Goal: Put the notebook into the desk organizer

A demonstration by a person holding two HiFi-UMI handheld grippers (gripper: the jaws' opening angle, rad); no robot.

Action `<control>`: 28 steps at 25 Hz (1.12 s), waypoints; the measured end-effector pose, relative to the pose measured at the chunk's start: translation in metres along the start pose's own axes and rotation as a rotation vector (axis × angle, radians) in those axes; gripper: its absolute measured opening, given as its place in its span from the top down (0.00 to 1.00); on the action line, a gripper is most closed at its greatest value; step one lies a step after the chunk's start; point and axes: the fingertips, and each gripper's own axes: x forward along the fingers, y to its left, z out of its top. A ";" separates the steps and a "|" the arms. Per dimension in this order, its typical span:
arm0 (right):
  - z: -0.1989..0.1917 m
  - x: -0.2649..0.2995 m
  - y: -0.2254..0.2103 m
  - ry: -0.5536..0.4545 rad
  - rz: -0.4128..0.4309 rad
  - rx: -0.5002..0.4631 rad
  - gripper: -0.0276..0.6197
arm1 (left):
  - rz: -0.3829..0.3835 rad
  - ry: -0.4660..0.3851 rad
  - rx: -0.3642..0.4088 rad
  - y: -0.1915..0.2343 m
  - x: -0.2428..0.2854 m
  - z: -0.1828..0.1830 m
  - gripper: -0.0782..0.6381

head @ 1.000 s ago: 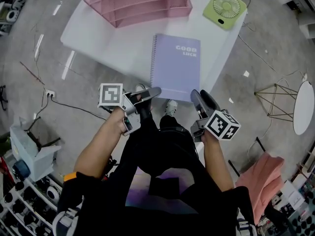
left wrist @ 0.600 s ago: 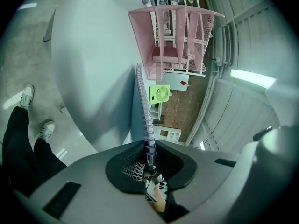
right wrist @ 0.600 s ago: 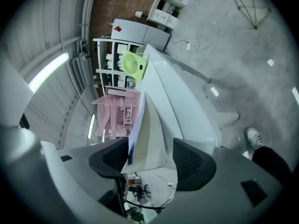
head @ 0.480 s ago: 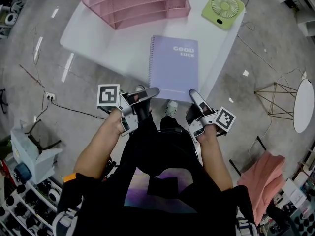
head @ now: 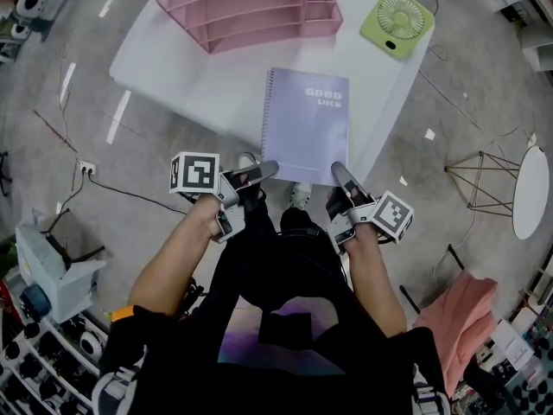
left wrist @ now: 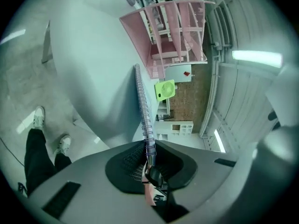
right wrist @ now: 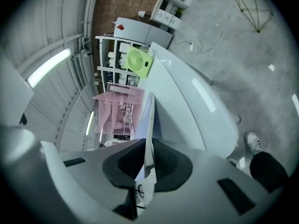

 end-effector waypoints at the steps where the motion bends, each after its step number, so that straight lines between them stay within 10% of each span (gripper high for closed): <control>1: 0.001 -0.001 0.004 -0.006 -0.012 -0.038 0.89 | 0.020 0.000 0.044 -0.001 -0.001 0.000 0.83; 28: 0.017 -0.035 0.246 -0.174 0.199 -0.718 0.89 | 0.115 -0.306 0.628 -0.173 -0.091 0.035 0.81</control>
